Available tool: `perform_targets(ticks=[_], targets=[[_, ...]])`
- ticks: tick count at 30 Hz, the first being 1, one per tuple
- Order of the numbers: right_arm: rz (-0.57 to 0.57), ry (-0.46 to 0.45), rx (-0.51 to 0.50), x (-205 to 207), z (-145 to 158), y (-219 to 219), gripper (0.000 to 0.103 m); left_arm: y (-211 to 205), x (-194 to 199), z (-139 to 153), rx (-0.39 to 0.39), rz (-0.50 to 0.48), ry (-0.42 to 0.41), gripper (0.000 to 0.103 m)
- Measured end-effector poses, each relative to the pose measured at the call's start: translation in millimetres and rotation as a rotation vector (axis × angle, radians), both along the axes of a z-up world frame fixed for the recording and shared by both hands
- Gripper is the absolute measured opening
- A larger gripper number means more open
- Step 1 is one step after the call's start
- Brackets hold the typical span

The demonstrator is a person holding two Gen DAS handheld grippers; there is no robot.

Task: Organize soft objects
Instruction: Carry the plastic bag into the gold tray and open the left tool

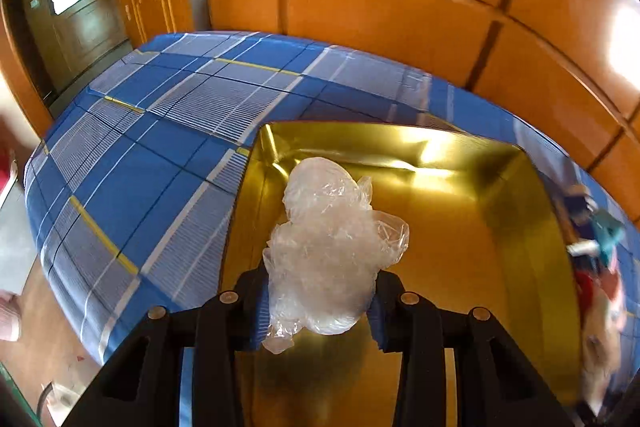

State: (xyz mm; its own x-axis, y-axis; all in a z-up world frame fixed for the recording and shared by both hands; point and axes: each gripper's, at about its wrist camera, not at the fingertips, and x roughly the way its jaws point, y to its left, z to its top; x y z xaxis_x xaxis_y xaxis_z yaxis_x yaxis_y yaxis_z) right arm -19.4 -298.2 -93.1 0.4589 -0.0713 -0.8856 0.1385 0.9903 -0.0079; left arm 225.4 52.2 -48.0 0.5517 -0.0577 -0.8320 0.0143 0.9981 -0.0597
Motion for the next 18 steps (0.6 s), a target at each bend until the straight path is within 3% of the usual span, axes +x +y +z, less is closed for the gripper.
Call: perform_targets(ticks=[2,4,6,9,12,18], targets=[[0.007,-0.003,-0.001,-0.7,-0.1,-0.1,0.060,1.2,12.9,-6.2,-0.005,0.008,0.016,0.046],[0.011,-0.005,-0.002,-0.8,-0.1,0.4,0.060,3.1,24.0,-12.3,-0.015,0.027,0.037,0.068],[0.012,-0.004,0.000,-0.6,-0.1,0.4,0.060,5.8,25.5,-11.5,-0.029,0.045,0.030,0.076],[0.015,-0.003,-0.001,0.1,-0.1,0.1,0.060,5.3,16.2,-3.3,-0.016,0.048,0.001,0.076],[0.015,-0.006,-0.003,0.1,0.2,0.3,0.060,1.8,-6.7,12.5,0.012,0.046,-0.063,0.079],[0.013,-0.017,-0.008,-0.9,0.4,1.6,0.060,-23.1,-88.6,60.4,0.064,0.009,-0.278,0.101]])
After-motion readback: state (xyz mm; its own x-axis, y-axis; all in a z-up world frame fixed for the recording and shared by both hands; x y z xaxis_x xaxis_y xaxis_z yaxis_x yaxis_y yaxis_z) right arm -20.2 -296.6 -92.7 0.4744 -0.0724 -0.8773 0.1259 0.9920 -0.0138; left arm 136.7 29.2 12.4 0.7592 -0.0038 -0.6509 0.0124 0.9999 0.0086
